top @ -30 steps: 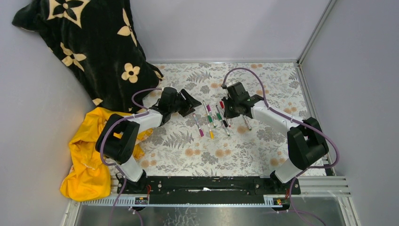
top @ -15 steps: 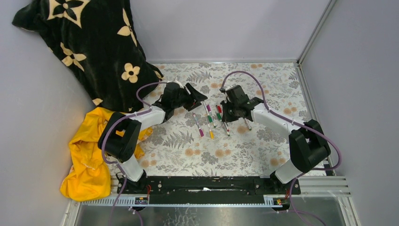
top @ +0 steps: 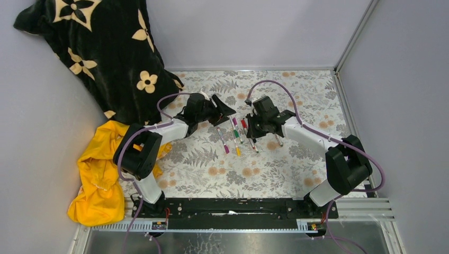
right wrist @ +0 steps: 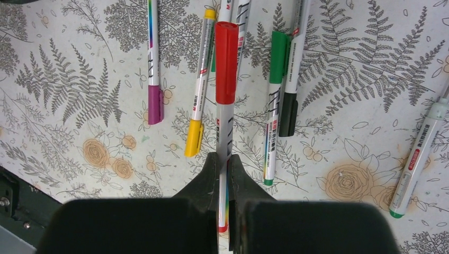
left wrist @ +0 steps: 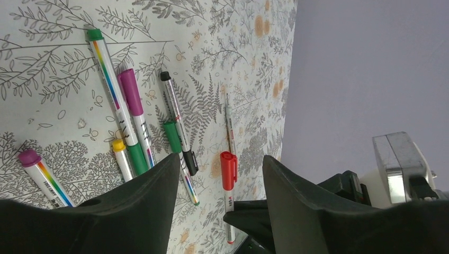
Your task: Open the pen caps
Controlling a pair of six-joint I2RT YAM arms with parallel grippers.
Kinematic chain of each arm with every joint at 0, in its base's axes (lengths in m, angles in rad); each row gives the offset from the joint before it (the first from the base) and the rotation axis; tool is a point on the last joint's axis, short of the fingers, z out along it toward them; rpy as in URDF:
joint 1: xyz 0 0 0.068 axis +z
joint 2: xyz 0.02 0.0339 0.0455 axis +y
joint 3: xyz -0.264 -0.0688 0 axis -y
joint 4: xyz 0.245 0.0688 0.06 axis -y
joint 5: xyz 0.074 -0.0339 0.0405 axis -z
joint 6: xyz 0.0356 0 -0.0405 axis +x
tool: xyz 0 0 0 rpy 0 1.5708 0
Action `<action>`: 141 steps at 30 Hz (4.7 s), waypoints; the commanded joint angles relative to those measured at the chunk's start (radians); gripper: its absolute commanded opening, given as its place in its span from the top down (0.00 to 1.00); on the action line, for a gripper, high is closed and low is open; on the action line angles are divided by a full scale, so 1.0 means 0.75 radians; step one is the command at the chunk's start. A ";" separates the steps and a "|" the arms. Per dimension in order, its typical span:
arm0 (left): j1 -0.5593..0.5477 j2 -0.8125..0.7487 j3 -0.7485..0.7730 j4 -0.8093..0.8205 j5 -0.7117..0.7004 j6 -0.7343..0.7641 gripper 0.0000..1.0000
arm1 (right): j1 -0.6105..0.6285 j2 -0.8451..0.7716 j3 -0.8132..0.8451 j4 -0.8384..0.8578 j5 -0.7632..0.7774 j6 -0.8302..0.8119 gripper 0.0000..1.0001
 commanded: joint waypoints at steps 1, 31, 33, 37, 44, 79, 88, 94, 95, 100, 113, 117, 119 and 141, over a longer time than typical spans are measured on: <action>-0.018 0.027 0.046 0.085 0.054 0.010 0.35 | 0.023 -0.029 0.064 0.045 -0.056 0.025 1.00; -0.054 0.112 0.079 0.138 0.093 -0.014 0.37 | 0.085 0.037 0.154 0.054 -0.080 0.048 1.00; -0.054 0.117 0.074 0.152 0.096 -0.021 0.39 | 0.087 0.039 0.155 0.055 -0.084 0.049 1.00; -0.057 0.120 0.057 0.192 0.107 -0.042 0.44 | 0.089 0.040 0.150 0.063 -0.081 0.051 1.00; -0.060 0.111 0.031 0.222 0.122 -0.047 0.55 | 0.089 0.049 0.142 0.077 -0.071 0.052 1.00; -0.062 0.064 -0.073 0.310 0.130 -0.055 1.00 | 0.089 0.013 0.110 0.101 -0.017 0.060 1.00; -0.064 0.058 -0.027 0.203 0.100 -0.042 1.00 | 0.088 0.019 0.133 0.112 -0.025 0.060 0.69; -0.070 0.059 -0.014 0.190 0.103 -0.052 1.00 | 0.090 0.060 0.165 0.114 -0.046 0.062 0.68; -0.070 0.059 -0.011 0.190 0.104 -0.053 1.00 | 0.090 0.066 0.167 0.119 -0.051 0.064 0.68; -0.072 0.061 -0.001 0.192 0.105 -0.068 1.00 | 0.089 0.086 0.171 0.142 -0.068 0.074 0.68; -0.061 0.084 0.023 0.208 0.057 -0.100 1.00 | 0.089 0.111 0.135 0.137 -0.078 0.074 1.00; -0.029 0.128 0.064 0.198 0.029 -0.095 1.00 | 0.090 0.074 0.087 0.122 -0.069 0.069 1.00; -0.009 0.140 0.093 0.160 -0.006 -0.064 1.00 | 0.089 0.049 0.063 0.099 -0.059 0.067 1.00; 0.110 0.235 0.257 0.016 -0.078 0.022 1.00 | 0.090 -0.135 -0.140 0.068 -0.085 0.060 1.00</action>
